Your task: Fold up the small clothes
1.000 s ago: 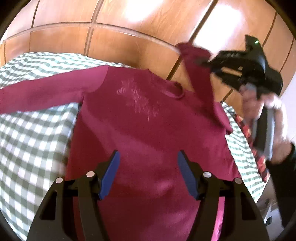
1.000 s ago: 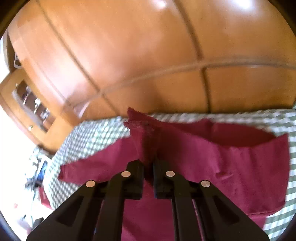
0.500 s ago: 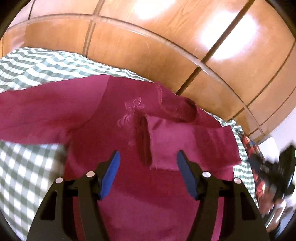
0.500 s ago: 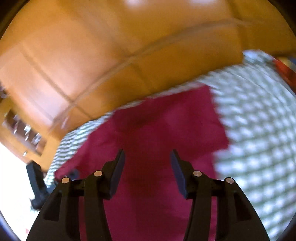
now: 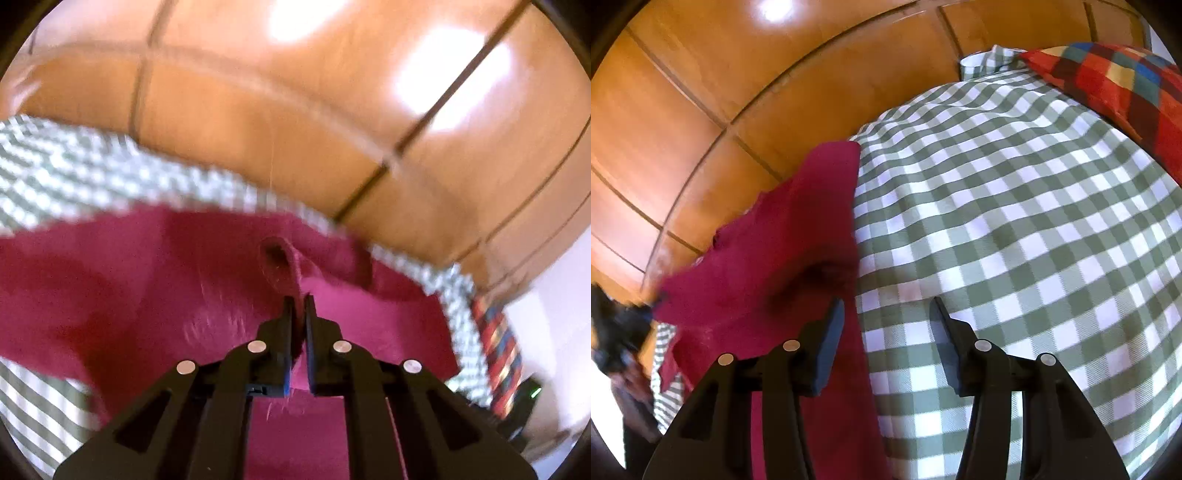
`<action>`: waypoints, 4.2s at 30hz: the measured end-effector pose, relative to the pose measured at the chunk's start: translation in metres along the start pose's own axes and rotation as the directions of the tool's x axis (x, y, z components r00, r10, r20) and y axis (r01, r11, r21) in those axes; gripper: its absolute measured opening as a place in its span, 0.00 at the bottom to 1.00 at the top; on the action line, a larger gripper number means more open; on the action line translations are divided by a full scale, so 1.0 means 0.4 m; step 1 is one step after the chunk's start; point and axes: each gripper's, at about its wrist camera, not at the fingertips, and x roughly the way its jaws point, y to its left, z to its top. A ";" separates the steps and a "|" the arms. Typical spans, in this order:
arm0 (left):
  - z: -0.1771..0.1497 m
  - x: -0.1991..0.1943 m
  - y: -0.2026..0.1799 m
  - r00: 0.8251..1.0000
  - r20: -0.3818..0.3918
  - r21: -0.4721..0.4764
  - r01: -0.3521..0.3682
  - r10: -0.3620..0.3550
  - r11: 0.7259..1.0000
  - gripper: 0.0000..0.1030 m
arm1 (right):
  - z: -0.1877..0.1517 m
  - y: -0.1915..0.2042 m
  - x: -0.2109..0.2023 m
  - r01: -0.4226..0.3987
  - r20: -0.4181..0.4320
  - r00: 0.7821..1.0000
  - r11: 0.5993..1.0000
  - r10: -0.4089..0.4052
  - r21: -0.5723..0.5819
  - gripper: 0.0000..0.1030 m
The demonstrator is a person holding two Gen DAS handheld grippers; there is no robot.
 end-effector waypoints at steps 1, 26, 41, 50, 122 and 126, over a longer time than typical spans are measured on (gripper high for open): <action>0.024 -0.024 0.002 1.000 0.029 0.001 -0.006 0.006 1.000 0.05 | 0.002 0.005 0.007 0.000 0.000 1.000 1.000 0.000 -0.005 0.47; -0.046 0.154 0.208 0.926 -0.106 0.037 -0.360 0.362 0.932 0.05 | 0.080 0.266 0.219 0.158 0.045 0.987 0.946 -0.152 -0.284 0.39; -0.183 -0.214 0.456 0.924 0.051 -0.323 -0.344 0.379 0.882 0.47 | -0.037 0.336 0.089 0.181 0.123 0.982 0.905 -0.144 -0.385 0.66; -0.286 -0.468 0.785 0.856 0.107 -0.660 -0.319 0.505 0.680 0.39 | -0.213 0.349 0.091 0.154 0.044 0.988 0.879 -0.150 -0.452 0.72; -0.433 -0.096 0.254 0.974 0.068 -0.046 -0.211 0.214 0.976 0.30 | -0.242 0.944 0.412 -0.435 -0.469 0.826 0.883 0.312 -0.179 0.13; -0.433 -0.094 0.255 0.975 0.068 -0.046 -0.208 0.211 0.977 0.31 | -0.207 0.999 0.278 -0.425 -0.327 0.892 0.825 0.312 -0.372 0.08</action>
